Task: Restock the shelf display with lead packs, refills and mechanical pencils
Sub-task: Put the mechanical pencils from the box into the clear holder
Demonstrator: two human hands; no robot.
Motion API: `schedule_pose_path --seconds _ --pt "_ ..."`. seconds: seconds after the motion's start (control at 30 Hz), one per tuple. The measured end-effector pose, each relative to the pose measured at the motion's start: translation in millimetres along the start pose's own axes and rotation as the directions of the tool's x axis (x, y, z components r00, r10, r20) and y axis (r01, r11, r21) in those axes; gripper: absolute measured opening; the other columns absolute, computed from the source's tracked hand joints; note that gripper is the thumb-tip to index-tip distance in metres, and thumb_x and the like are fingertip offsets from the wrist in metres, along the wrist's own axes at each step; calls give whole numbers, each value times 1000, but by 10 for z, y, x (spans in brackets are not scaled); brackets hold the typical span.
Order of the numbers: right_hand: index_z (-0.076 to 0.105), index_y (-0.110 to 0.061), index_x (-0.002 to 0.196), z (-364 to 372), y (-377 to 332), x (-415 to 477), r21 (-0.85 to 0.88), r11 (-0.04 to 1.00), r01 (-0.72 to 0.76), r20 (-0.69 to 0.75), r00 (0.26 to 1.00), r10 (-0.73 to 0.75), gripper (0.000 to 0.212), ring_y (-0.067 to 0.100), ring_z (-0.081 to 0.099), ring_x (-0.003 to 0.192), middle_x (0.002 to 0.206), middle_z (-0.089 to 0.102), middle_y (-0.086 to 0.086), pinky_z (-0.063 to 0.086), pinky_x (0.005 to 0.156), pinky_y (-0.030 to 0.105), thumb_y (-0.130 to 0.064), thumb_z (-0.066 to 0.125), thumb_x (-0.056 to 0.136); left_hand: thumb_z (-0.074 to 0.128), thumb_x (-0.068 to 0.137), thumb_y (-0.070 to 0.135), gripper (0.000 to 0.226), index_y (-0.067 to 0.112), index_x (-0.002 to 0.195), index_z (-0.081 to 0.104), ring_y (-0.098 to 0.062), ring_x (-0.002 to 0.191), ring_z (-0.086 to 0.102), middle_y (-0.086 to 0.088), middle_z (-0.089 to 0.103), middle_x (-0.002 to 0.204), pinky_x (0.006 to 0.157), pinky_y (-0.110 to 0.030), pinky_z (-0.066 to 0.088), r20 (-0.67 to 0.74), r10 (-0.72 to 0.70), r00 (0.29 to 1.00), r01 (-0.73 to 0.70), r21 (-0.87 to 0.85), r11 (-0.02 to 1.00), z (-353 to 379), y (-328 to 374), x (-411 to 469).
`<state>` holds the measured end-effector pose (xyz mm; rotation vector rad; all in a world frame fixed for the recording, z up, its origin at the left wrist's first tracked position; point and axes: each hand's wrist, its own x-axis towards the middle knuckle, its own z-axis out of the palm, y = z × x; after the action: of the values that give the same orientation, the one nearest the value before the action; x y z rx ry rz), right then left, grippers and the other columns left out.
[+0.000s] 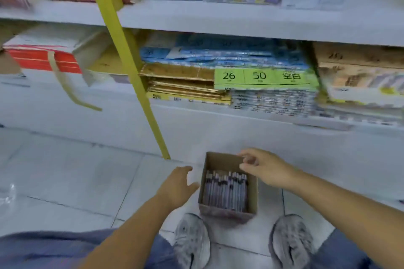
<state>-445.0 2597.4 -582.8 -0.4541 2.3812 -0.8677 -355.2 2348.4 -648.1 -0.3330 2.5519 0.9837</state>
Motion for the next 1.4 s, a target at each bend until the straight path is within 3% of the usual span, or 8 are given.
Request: schedule_pose_path --seconds 0.13,0.3,0.4,0.5,0.7,0.93,1.17,1.4 --pt "48 -27 136 712 450 333 70 982 -173 106 981 165 41 21 58 114 131 56 5 46 92 28 -30 56 96 56 98 43 69 13 154 28 -24 138 44 -9 35 158 113 -32 34 136 -123 983 129 -34 991 294 -232 141" --pt "36 -31 145 1290 792 682 249 891 -380 138 924 356 55 6 54 75 149 40 6 42 58 15 -28 59 95 62 96 36 65 17 152 36 -22 133 51 -8 41 155 109 -32 41 196 -202 960 248 -253 935 522 -299 332" --pt "26 -28 149 1508 938 867 339 815 -471 135 881 453 71 20 57 103 154 32 7 47 72 20 -29 65 91 63 97 26 58 20 150 41 -22 134 50 -3 44 153 107 -32 43 221 -211 952 277 -338 899 584 -348 395" --pt "17 -23 152 1664 1051 1004 314 783 -537 22 828 560 88 29 29 141 159 20 7 35 111 43 -33 72 85 61 98 12 49 19 145 49 -20 131 54 -1 53 147 110 -42 45 259 -181 949 288 -473 833 592 -387 402" --pt "-1 -22 154 1843 1172 1152 189 770 -610 -32 779 626 105 28 3 148 162 -6 4 13 119 41 -43 72 82 55 100 12 40 29 137 58 -6 116 64 12 69 124 100 -29 52 242 -118 963 237 -551 800 590 -393 344" --pt "16 -22 153 1873 1212 1280 193 840 -507 -100 842 530 95 26 20 145 159 18 3 23 117 47 -41 74 80 54 101 13 42 35 136 57 -3 116 63 14 70 122 91 -16 53 248 -113 962 237 -559 794 644 -463 359" --pt "43 -18 134 1906 1184 1409 198 830 -521 -115 829 547 73 28 47 126 139 46 6 41 104 45 -36 80 74 55 100 13 42 35 137 57 -3 119 62 14 70 123 99 -27 52 245 -114 963 239 -574 784 669 -495 363" --pt "47 -19 126 1931 1212 1412 251 833 -494 -100 842 530 62 26 52 120 131 52 4 45 100 42 -30 79 75 56 101 17 42 36 139 55 -4 119 62 13 70 123 99 -29 53 250 -103 963 231 -565 792 672 -517 361"
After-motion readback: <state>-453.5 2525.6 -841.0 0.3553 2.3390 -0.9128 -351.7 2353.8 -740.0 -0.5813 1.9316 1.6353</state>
